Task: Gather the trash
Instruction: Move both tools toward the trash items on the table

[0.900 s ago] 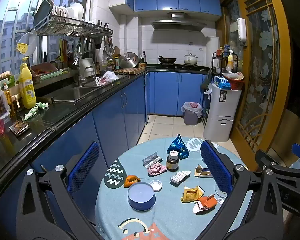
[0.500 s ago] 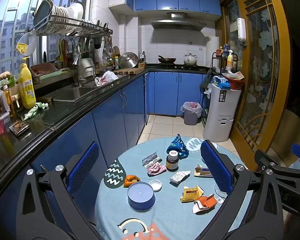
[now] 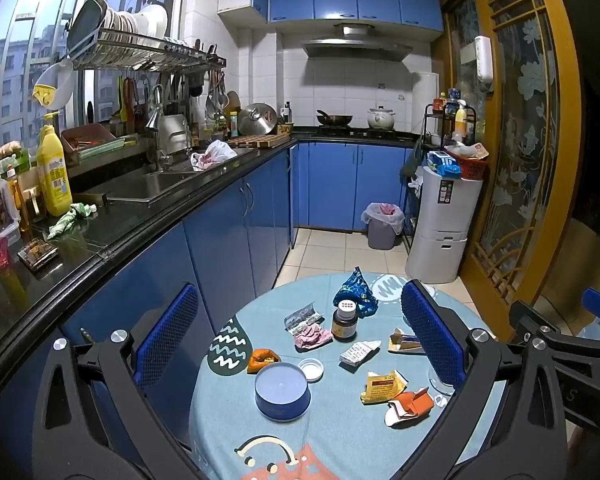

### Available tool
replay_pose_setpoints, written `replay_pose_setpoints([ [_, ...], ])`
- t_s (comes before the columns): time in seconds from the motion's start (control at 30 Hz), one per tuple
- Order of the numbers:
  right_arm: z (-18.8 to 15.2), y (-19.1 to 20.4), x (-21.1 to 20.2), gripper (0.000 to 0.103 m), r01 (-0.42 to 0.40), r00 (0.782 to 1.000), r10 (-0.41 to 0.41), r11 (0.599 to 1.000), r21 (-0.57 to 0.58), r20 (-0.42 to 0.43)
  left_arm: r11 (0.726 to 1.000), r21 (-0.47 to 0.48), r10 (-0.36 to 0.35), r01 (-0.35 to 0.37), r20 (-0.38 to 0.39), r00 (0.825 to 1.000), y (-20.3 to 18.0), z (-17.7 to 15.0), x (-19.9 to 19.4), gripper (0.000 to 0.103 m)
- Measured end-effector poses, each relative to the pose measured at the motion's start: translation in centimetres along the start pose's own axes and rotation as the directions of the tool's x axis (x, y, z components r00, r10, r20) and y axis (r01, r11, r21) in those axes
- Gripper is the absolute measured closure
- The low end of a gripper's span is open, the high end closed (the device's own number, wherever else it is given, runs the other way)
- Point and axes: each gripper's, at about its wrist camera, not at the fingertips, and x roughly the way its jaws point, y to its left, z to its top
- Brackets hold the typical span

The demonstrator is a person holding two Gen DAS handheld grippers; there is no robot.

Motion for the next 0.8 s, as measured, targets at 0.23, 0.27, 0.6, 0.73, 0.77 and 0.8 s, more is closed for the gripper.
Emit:
replay_pose_setpoints([
  [0.23, 0.1, 0.0, 0.0, 0.006, 0.001, 1.000, -0.001, 1.000, 0.000, -0.002, 1.000, -0.002, 0.003, -0.003, -0.002, 1.000, 0.0, -0.1, 0.0, 0.003],
  [0.27, 0.2, 0.0, -0.1, 0.006, 0.001, 1.000, -0.001, 1.000, 0.000, -0.003, 1.000, -0.002, 0.004, -0.004, -0.003, 1.000, 0.0, -0.2, 0.0, 0.003],
  [0.6, -1.2, -0.3, 1.5, 0.006, 0.003, 0.999, -0.003, 1.000, 0.006, -0.041, 1.000, -0.006, 0.014, -0.014, -0.053, 0.999, 0.4, -1.0, 1.4, 0.003],
  [0.73, -2.3, -0.6, 3.7, 0.006, 0.008, 0.994, -0.007, 1.000, 0.010, -0.111, 1.000, 0.000, 0.021, -0.021, -0.149, 0.989, 0.8, -2.5, 4.0, 0.003],
  [0.77, -2.5, -0.7, 4.2, 0.006, 0.009, 0.992, -0.008, 1.000, 0.009, -0.130, 1.000, 0.003, 0.025, -0.025, -0.182, 0.983, 0.9, -3.2, 4.8, 0.003],
  [0.8, -3.0, -0.9, 5.0, 0.006, 0.009, 0.987, -0.007, 1.000, 0.008, -0.158, 1.000, 0.008, 0.029, -0.028, -0.226, 0.974, 1.1, -4.0, 5.9, 0.003],
])
